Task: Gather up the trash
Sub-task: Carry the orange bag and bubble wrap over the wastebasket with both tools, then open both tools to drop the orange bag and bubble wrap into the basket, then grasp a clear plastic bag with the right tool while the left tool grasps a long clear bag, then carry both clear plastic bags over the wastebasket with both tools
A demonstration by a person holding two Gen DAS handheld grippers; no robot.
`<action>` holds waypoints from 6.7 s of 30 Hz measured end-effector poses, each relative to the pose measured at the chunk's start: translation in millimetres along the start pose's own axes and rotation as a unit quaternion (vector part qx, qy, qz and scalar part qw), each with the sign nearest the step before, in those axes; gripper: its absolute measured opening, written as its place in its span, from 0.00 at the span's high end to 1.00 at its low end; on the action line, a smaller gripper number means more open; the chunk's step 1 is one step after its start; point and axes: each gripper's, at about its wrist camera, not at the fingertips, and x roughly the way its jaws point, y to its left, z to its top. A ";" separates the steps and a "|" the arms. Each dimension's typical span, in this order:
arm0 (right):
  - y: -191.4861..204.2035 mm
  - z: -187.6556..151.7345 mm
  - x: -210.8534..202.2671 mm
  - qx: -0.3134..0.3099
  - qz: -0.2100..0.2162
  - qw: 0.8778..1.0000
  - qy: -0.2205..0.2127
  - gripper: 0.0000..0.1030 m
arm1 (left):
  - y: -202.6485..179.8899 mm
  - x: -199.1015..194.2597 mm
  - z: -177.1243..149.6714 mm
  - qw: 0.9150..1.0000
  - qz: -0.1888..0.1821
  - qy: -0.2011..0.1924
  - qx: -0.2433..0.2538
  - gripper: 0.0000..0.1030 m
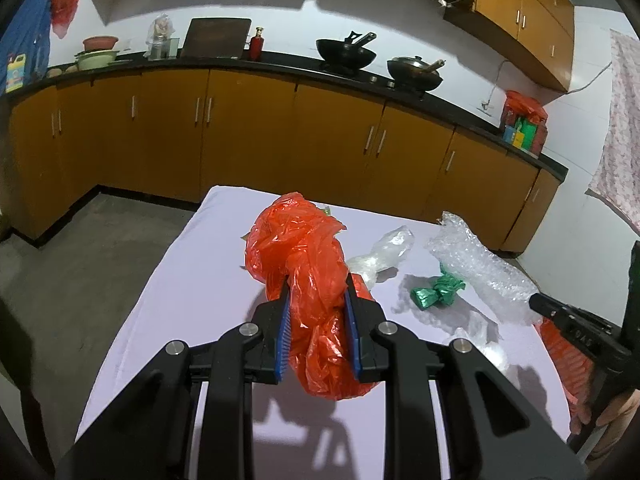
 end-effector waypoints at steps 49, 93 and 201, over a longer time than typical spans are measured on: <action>-220.6 -52.2 -168.5 0.155 -0.242 0.952 -0.103 0.93 | -289.0 29.4 -28.9 0.951 -0.260 0.046 0.161 0.78; -250.8 -80.6 -154.7 0.176 -0.264 0.943 -0.102 0.13 | -305.1 61.8 -58.8 0.946 -0.235 0.064 0.213 0.33; -65.8 -46.9 -16.0 0.078 -0.046 0.995 0.029 0.52 | -61.8 149.5 12.0 0.984 -0.008 0.143 0.108 0.58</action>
